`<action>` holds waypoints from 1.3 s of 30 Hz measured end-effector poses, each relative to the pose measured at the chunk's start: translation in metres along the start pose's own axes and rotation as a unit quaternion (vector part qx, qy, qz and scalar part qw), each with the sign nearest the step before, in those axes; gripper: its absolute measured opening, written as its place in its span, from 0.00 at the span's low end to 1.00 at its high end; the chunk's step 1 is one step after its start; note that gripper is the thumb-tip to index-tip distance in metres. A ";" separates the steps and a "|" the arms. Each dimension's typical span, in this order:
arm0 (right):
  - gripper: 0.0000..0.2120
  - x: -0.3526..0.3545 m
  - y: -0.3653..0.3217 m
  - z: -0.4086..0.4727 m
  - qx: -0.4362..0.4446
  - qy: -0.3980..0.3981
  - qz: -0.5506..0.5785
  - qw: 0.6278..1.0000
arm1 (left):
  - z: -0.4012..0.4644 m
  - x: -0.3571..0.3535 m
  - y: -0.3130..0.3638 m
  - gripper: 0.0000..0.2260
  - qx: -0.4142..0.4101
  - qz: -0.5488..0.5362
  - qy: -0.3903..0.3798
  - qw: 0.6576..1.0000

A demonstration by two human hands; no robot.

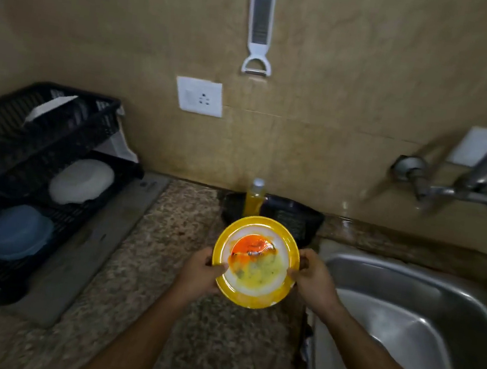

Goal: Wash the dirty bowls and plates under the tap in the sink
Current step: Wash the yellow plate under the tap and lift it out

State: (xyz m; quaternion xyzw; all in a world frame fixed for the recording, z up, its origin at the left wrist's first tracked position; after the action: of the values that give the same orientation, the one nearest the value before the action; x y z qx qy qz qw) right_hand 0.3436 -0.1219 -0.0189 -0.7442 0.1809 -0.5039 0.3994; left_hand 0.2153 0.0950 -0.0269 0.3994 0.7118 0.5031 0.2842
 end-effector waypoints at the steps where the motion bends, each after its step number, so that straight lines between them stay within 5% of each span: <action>1: 0.12 0.016 0.015 -0.005 -0.010 0.000 0.008 1.000 | -0.003 -0.022 0.001 0.07 0.011 -0.007 -0.013 1.000; 11: 0.08 0.185 0.127 -0.017 -0.077 -0.014 0.074 0.994 | -0.006 -0.222 0.016 0.14 -0.023 -0.001 -0.113 0.993; 15: 0.17 0.291 0.138 -0.003 -0.081 0.233 0.013 0.969 | 0.002 -0.268 0.022 0.12 0.001 -0.023 -0.117 0.993; 18: 0.26 0.339 0.123 0.013 -0.045 0.287 -0.019 0.957 | 0.010 -0.288 0.029 0.12 -0.001 0.007 -0.127 0.992; 22: 0.15 0.344 0.107 0.037 -0.020 0.283 -0.143 0.948 | 0.012 -0.310 0.036 0.11 -0.002 0.047 -0.145 0.988; 30: 0.16 0.345 0.103 0.044 -0.011 0.342 -0.264 0.902 | 0.013 -0.332 0.036 0.11 0.010 0.051 -0.170 0.984; 39: 0.15 0.346 0.113 0.055 -0.006 0.315 -0.181 0.932 | 0.011 -0.334 0.033 0.11 0.026 0.049 -0.168 0.984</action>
State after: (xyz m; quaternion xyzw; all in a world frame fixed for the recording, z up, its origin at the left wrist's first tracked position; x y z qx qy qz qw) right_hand 0.5556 -0.4014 0.0937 -0.5698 0.1626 -0.7752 0.2189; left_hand 0.4075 -0.1794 0.0017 0.5195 0.6463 0.4239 0.3644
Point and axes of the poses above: each hand's wrist, its own z-axis towards the middle knuckle, its own x-axis out of the back of the hand, y = z × x, the point moved 5 cm from there along z, towards the middle knuckle, and after that the axes turned 13 degrees about -z, right-handed, at the moved point
